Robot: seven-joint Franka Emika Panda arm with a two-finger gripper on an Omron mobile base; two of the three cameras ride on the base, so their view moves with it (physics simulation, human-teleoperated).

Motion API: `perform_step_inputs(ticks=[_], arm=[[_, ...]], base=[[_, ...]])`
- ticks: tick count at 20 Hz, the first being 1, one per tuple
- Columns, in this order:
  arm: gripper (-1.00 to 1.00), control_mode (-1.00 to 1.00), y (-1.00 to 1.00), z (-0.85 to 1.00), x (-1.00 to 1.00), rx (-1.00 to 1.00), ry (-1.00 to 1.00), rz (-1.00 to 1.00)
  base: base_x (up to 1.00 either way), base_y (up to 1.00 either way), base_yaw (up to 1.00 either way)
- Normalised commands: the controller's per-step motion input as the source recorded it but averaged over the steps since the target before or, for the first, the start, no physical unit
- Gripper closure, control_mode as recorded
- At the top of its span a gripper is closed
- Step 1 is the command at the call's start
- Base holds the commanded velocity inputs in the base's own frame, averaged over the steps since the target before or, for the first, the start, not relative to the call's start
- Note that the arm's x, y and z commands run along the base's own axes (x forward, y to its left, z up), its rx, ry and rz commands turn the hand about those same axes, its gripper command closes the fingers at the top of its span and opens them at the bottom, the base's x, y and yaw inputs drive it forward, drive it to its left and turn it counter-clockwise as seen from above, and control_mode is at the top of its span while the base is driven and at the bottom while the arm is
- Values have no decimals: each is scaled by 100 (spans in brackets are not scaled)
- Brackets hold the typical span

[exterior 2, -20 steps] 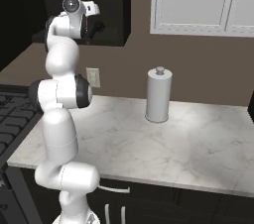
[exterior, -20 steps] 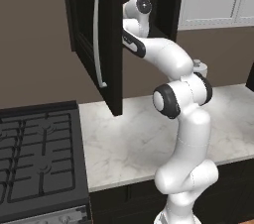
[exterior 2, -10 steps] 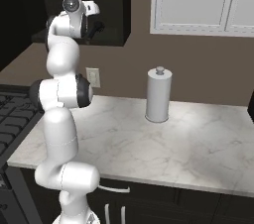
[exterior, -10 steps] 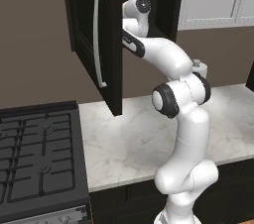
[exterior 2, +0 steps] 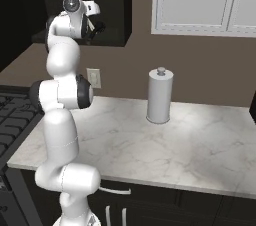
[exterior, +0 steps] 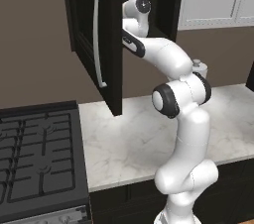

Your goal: Pick up the dish brush and dish brush from the sink, and place them back in the cabinet, and close the cabinet door.

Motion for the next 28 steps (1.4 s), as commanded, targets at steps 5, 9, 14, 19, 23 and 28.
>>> perform_step_inputs(ticks=[5, 9, 14, 19, 23, 28], arm=[[-100, -100, 0, 0, 0, 0, 0, 0], [-100, -100, 0, 0, -8, 0, 0, 0], [-100, -100, 0, 0, -20, 0, 0, 0], [-100, -100, 0, 0, -24, 0, 0, 0], [-100, -100, 0, 0, -25, 0, 0, 0], [-100, -100, 0, 0, -22, 0, 1, 0]], base=[[0, 0, 0], [0, 0, 0], [0, 0, 0], [0, 0, 0], [0, 0, 0], [0, 0, 0]])
